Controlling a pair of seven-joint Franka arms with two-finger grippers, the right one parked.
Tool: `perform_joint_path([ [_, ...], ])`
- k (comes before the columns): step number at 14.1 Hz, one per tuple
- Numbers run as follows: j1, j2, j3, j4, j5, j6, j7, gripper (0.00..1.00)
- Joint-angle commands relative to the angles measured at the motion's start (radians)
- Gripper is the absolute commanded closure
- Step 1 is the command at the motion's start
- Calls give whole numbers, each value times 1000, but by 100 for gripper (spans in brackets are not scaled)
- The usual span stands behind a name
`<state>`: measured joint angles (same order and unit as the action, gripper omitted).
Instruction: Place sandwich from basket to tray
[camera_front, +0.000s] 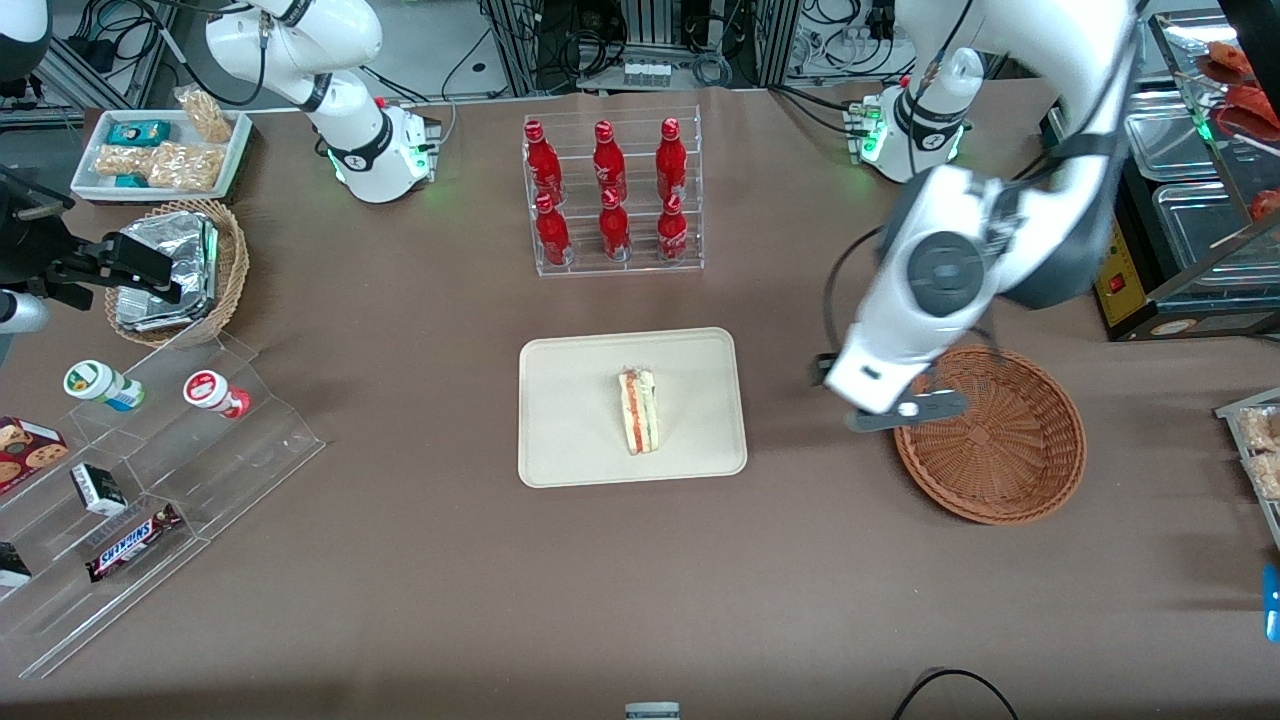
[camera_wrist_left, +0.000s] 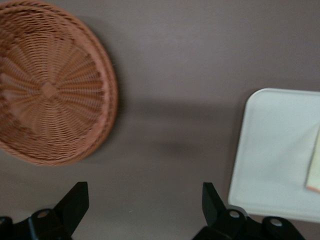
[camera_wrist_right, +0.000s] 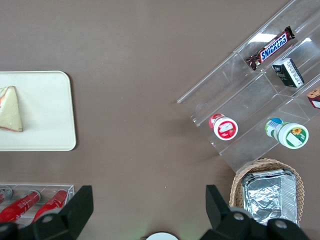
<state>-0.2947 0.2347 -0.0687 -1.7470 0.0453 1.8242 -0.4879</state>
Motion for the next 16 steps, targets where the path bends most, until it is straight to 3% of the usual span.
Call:
perform_joint_path([
  [1,87,-92,-11,-37,-41,-87,157,0],
  [5,198,-190,-10,-23,-76,-218,365,0],
  [8,213,-218,28,33,-71,-282,471,0],
  [16,316,-248,47,188,-62,-289,529,0],
])
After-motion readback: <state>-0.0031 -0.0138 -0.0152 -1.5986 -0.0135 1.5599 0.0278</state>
